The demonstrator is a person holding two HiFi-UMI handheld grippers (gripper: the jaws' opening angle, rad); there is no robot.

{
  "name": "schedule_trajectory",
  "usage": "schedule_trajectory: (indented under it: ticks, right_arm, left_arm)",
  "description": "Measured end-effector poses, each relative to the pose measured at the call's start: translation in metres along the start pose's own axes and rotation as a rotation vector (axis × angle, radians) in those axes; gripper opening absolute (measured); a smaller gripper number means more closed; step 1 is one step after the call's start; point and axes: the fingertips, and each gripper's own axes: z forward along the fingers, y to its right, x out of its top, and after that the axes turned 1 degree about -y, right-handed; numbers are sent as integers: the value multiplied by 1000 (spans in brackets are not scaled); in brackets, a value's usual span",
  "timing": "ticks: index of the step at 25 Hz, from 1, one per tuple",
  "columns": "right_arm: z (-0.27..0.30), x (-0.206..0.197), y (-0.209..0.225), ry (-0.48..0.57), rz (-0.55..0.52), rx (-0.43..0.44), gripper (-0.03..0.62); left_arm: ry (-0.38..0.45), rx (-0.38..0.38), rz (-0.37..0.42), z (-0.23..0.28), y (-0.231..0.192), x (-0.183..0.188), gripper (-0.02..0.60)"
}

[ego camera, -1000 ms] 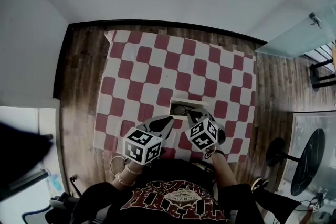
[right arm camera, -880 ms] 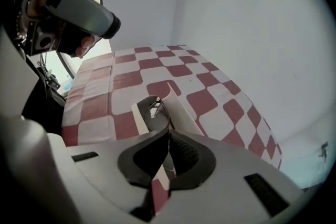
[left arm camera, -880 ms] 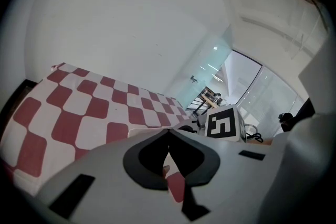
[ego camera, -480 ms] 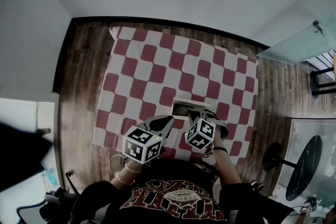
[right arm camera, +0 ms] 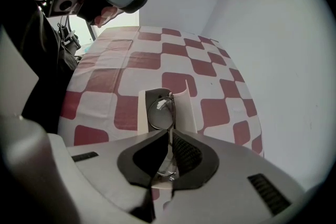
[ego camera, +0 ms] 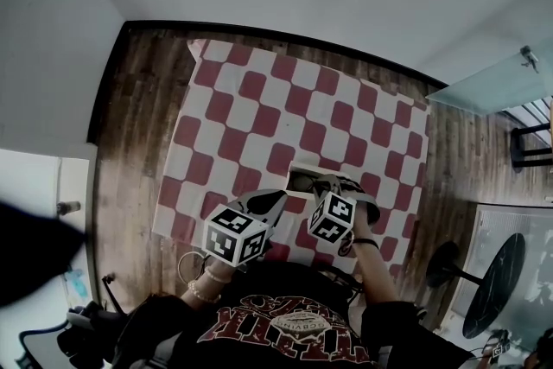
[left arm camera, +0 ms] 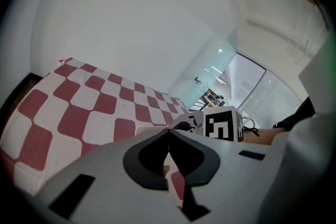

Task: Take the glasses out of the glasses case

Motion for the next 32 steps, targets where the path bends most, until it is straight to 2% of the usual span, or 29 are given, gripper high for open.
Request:
schedule_trajectory:
  ticks: [8,16,25,32]
  right_arm:
    - [-2,0,-4,-3,-14,97,23]
    - [3,-2,-3,-33,-40,111,32]
    - [9,2,-2,-121,-113,102,44]
    - [12,3,0,-148,-82,146,43]
  left_arm:
    - [8,11,-12,-1,-6,0,9]
    - [7,18,-26,-2,-12,-1,9]
    - [1,13,-32,-1,-13,-4,9]
    - [-3,1,-36,-1,-11,-7,9]
